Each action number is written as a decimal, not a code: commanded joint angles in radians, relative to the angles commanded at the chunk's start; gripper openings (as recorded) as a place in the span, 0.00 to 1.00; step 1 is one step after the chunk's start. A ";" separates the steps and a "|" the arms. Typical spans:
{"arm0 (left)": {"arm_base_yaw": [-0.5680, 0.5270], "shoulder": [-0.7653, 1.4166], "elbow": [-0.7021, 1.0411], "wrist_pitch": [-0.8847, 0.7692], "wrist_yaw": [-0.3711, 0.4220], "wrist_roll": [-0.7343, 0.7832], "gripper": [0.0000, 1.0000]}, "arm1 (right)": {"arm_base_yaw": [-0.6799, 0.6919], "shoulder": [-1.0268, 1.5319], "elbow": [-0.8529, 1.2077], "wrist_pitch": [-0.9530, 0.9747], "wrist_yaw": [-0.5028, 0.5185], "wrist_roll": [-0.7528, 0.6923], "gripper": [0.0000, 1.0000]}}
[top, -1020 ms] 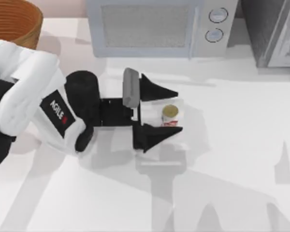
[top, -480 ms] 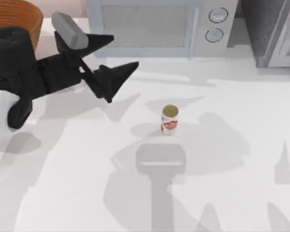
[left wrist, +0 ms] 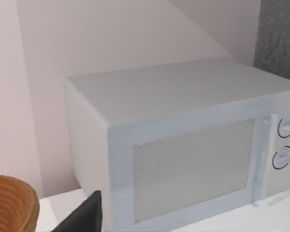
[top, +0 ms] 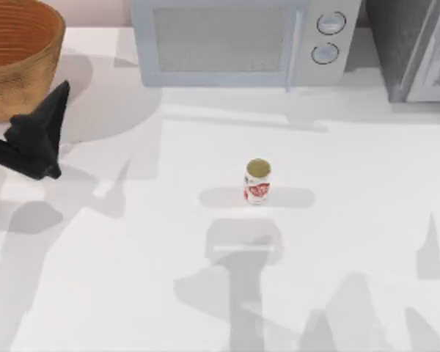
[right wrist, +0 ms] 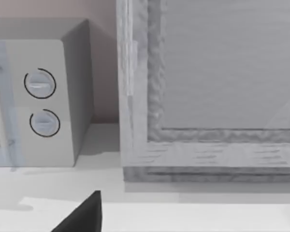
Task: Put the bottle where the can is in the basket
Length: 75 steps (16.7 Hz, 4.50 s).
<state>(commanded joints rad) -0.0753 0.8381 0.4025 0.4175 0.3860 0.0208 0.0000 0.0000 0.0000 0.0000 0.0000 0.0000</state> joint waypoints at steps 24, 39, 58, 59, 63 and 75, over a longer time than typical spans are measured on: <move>0.110 -0.662 -0.417 -0.319 -0.352 -0.016 1.00 | 0.000 0.000 0.000 0.000 0.000 0.000 1.00; 0.351 0.376 -0.363 0.597 -0.090 0.038 1.00 | 0.000 0.000 0.000 0.000 0.000 0.000 1.00; 0.455 0.936 -0.321 1.048 0.021 0.080 1.00 | 0.000 0.000 0.000 0.000 0.000 0.000 1.00; 0.446 0.954 -0.299 1.047 0.012 0.077 1.00 | 0.000 0.000 0.000 0.000 0.000 0.000 1.00; 0.394 1.051 -0.188 1.038 -0.037 0.065 1.00 | 0.000 0.000 0.000 0.000 0.000 0.000 1.00; 0.359 1.111 -0.116 1.028 -0.070 0.057 0.62 | 0.000 0.000 0.000 0.000 0.000 0.000 1.00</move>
<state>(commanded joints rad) 0.2840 1.9491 0.2867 1.4459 0.3163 0.0779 0.0000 0.0000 0.0000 0.0000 0.0000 0.0000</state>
